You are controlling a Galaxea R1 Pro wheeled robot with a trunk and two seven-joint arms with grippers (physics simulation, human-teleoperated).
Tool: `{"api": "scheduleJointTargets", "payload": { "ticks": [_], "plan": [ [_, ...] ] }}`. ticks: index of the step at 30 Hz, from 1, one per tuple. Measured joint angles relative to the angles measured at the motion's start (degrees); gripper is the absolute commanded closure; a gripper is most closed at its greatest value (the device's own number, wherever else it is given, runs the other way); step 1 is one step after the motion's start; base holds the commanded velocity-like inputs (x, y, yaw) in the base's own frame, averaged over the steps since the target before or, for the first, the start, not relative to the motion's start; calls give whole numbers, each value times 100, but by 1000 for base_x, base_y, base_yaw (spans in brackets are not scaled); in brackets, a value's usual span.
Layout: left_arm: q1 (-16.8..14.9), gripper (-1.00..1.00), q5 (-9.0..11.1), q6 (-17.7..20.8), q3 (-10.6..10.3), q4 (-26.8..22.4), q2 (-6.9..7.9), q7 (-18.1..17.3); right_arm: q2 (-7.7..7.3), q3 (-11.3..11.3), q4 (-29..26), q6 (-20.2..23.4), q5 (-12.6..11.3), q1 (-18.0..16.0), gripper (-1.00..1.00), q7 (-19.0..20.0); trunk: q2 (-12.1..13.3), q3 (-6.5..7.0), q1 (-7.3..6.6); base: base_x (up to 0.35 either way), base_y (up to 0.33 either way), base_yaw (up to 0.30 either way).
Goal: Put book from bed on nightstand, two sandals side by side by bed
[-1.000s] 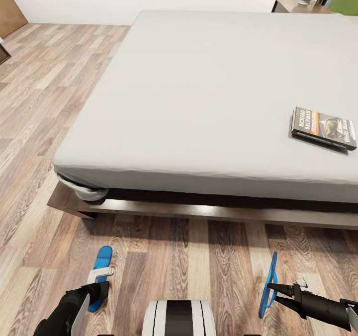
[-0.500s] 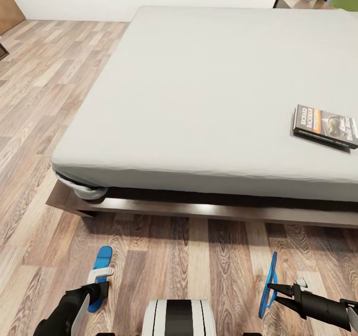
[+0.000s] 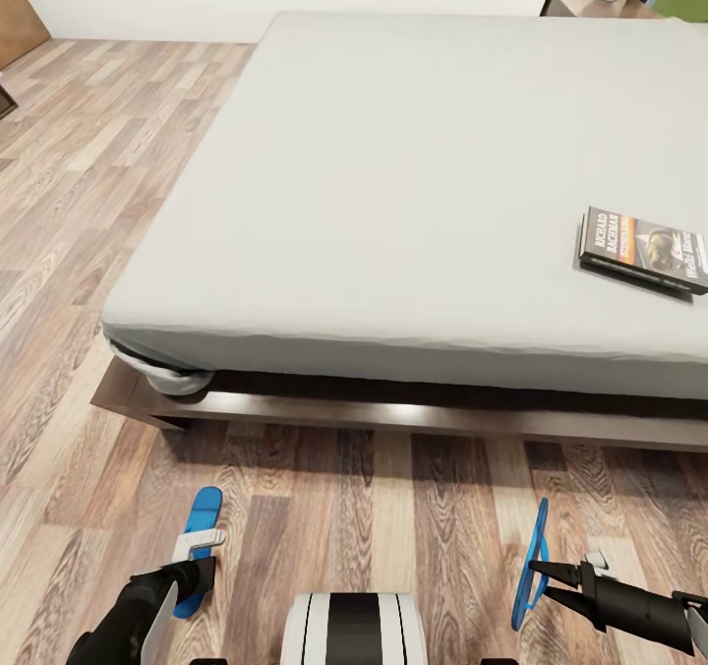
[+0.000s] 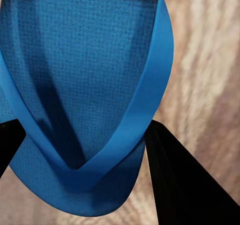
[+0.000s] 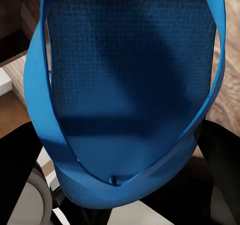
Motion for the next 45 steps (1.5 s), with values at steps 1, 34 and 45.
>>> {"api": "scheduleJointTargets", "payload": {
  "ticks": [1,34,45],
  "plan": [
    [0,100,0,-2,0,-1,-3,0,-1,0,0,-1,0,0,100,0,0,0,0,0,0,0],
    [0,100,-3,-933,-14,68,-6,5,0,0,0,-2,0,2,100,-7,-7,-111,13,0,0,0],
    [0,100,-11,-932,-21,68,-6,8,-1,0,0,-2,0,1,100,-7,-12,-200,23,0,0,0]
  ]
}}
